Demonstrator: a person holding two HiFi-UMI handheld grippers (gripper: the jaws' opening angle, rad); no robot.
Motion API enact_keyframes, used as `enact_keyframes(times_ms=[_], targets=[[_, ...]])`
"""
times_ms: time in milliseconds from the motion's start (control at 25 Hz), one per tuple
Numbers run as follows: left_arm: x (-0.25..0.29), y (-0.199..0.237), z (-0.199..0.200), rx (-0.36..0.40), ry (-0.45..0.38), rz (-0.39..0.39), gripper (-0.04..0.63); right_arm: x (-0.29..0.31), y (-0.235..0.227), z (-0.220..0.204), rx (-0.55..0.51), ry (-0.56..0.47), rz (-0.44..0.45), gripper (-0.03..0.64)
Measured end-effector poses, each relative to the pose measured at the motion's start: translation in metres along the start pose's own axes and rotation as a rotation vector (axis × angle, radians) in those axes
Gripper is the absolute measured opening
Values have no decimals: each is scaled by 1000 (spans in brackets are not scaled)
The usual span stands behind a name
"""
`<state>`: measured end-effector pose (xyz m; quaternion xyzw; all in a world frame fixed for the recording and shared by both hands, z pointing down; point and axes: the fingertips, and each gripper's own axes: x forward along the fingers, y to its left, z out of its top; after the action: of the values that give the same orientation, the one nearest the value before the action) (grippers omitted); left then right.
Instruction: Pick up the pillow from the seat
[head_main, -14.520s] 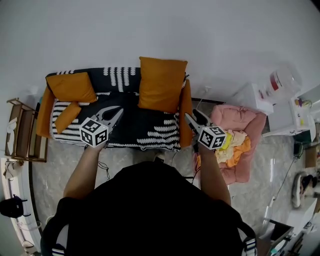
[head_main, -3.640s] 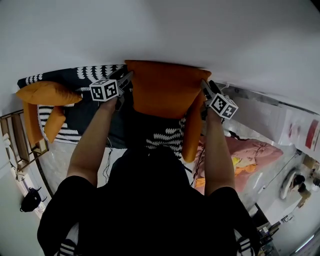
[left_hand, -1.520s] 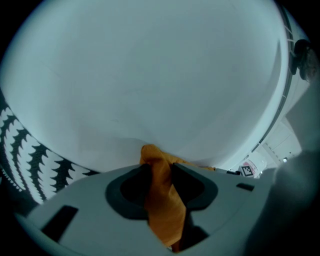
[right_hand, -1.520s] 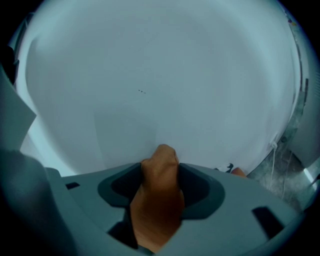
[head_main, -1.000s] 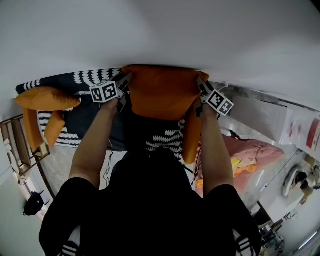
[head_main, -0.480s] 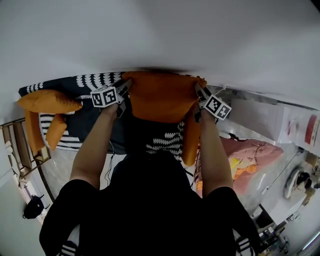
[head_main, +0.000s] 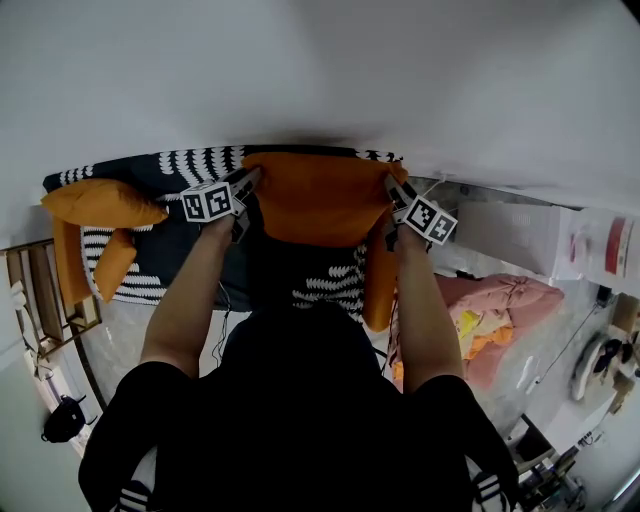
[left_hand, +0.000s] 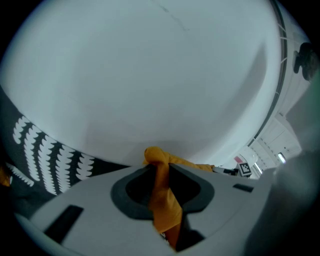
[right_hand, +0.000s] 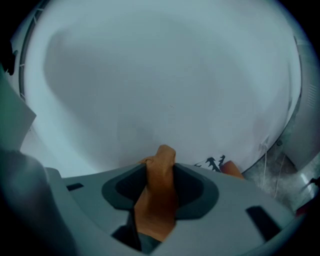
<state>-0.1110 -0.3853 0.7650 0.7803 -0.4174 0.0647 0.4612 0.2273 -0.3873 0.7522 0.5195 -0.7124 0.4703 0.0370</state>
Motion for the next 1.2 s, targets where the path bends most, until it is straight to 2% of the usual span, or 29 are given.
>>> enact_keyframes(times_ms=[680, 1040, 1200], targets=[[-65, -44, 5, 28, -61, -37, 83, -57, 47, -8, -50, -16, 54, 158], [-102, -79, 35, 49, -131, -61, 83, -89, 85, 14, -107, -55, 94, 153], [-117, -92, 44, 27, -158, -79, 83, -104, 103, 25, -133, -85, 118, 152]])
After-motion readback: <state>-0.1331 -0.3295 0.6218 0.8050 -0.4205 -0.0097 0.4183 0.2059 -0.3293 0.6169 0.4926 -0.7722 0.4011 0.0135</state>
